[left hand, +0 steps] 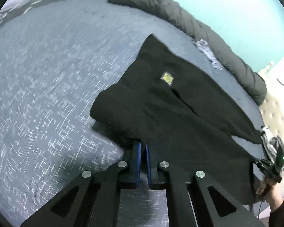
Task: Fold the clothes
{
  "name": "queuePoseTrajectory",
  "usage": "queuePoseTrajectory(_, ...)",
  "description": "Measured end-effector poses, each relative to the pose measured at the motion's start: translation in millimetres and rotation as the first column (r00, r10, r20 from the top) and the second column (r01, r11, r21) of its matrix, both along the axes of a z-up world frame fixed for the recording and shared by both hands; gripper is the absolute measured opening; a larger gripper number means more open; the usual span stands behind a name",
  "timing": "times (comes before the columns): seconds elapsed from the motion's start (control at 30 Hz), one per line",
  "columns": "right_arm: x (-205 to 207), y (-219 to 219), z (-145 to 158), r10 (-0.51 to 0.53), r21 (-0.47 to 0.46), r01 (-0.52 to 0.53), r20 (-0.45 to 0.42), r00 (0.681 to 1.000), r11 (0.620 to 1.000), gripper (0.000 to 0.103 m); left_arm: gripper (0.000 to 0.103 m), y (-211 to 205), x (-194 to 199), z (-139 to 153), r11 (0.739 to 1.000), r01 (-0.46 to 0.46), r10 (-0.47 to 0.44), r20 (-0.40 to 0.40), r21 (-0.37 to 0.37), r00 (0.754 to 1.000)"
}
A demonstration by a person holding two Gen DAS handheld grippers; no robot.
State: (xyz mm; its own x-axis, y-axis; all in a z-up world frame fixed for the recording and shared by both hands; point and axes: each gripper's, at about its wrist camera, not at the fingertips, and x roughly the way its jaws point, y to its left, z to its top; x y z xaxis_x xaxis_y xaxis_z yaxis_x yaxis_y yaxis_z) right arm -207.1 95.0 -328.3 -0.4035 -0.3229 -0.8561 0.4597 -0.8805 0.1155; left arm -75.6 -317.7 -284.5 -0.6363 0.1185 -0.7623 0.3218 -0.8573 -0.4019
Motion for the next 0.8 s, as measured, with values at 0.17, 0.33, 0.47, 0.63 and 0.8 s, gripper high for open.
queuePoseTrajectory(0.17, -4.8, 6.0, -9.9, -0.028, 0.036, 0.027, 0.023, 0.999, 0.999, 0.002, 0.005, -0.3, 0.1, 12.4, 1.0, 0.007, -0.007, -0.025, 0.017, 1.0)
queuePoseTrajectory(0.33, -7.0, 2.6, -21.1, -0.053, 0.069, 0.051, 0.023, 0.998, 0.996, 0.003, 0.02, -1.8, -6.1, 3.4, 1.0, 0.001, -0.002, 0.03, 0.026, 1.0)
queuePoseTrajectory(0.47, -5.7, 5.9, -21.6, -0.043, 0.059, 0.041, 0.03, 0.999, 0.997, 0.003, 0.057, -14.0, 0.5, -4.3, 0.997, -0.056, 0.055, 0.024, 0.062, 0.998)
queuePoseTrajectory(0.63, -6.1, 7.1, -23.4, -0.043, 0.052, 0.041, 0.038, 0.998, 0.998, 0.003, 0.057, -19.3, -1.3, -19.0, 0.993, -0.066, 0.062, 0.037, 0.1, 0.997)
queuePoseTrajectory(0.8, -5.8, 9.6, -25.5, -0.044, 0.04, 0.042, 0.047, 0.998, 0.998, 0.003, 0.057, -21.9, -10.5, -35.4, 0.988, -0.069, 0.062, 0.054, 0.135, 0.997)
